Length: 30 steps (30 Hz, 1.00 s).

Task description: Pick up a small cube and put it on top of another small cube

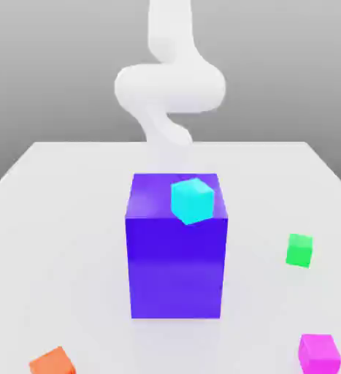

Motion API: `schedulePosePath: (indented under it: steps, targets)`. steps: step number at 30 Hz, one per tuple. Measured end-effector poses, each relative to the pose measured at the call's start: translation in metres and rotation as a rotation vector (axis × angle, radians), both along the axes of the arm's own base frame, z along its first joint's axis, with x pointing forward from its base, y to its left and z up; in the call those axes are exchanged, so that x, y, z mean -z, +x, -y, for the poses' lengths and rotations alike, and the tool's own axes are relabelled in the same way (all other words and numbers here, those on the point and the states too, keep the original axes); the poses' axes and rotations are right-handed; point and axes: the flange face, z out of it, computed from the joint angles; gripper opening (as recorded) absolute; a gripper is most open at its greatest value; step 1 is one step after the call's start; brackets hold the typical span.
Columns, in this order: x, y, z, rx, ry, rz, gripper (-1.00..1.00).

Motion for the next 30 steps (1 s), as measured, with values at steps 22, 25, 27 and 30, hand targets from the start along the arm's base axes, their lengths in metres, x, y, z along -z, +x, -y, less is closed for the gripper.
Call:
schedulePosePath:
  steps: [22,25,27,30]
  targets:
    - [0.348,0.128,-0.184,-0.994,-0.348,-0.423,0.00]
    - [0.399,0.123,-0.200,-1.112,-0.419,-0.470,0.00]
    - [0.431,0.116,-0.210,-1.195,-0.471,-0.500,0.00]
    - [0.478,0.104,-0.223,-1.316,-0.553,-0.540,0.00]
